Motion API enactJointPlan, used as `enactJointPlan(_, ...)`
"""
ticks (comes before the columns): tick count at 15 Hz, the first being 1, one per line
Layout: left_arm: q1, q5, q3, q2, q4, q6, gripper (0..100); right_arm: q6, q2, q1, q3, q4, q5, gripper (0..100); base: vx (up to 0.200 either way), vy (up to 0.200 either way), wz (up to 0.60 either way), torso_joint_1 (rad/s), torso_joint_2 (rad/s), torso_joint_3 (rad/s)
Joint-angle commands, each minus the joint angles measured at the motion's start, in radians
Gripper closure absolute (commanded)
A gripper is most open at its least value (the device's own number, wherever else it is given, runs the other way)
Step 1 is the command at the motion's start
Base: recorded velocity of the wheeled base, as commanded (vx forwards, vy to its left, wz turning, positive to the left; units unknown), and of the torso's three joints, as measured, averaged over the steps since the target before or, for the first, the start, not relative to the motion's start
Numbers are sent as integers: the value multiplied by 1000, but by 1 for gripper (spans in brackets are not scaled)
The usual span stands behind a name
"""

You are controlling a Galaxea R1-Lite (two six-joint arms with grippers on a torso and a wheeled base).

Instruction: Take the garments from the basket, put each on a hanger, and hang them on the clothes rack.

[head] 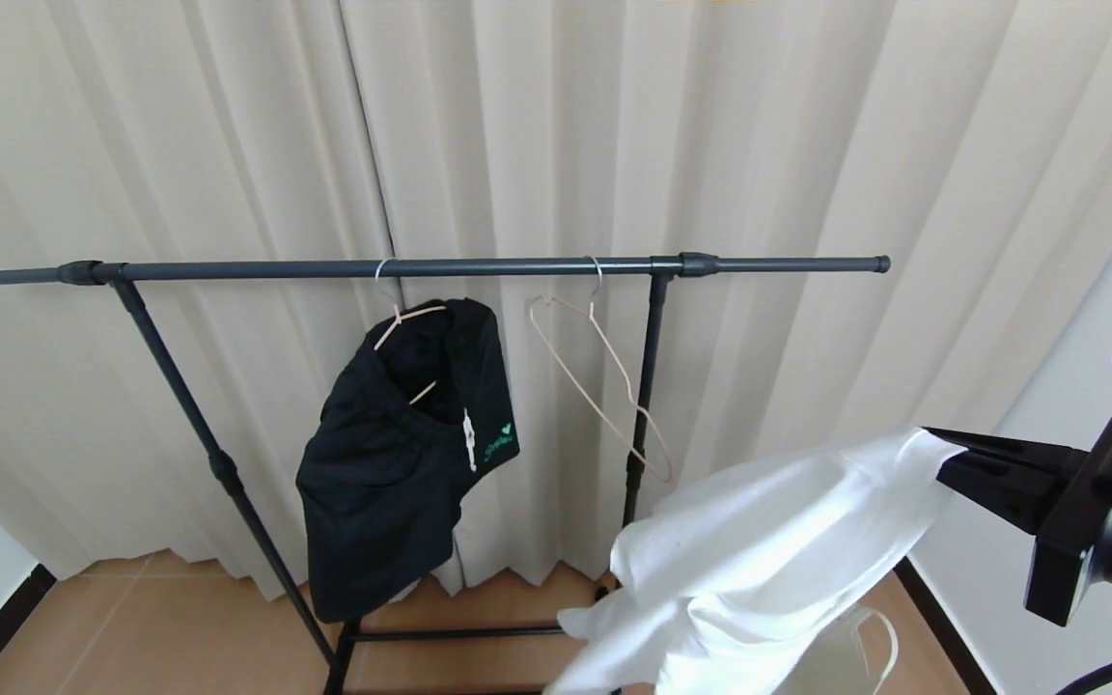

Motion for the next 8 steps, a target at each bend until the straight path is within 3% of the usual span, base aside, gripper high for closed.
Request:
enactJointPlan(1, -1, 1, 0, 0, 1, 0, 0, -1, 1, 1, 1, -1, 1, 100, 0, 200, 0, -17, -2, 2)
enactJointPlan(4, -1, 1, 0, 0, -1, 1, 0, -1, 1, 1, 3, -1, 1, 100, 0, 200, 0, 4, -4, 4)
enactJointPlan(8, -1, 1, 0, 0, -1, 1, 0, -1, 17, 1, 11, -1, 2, 100, 0, 0, 0, 0, 0, 0)
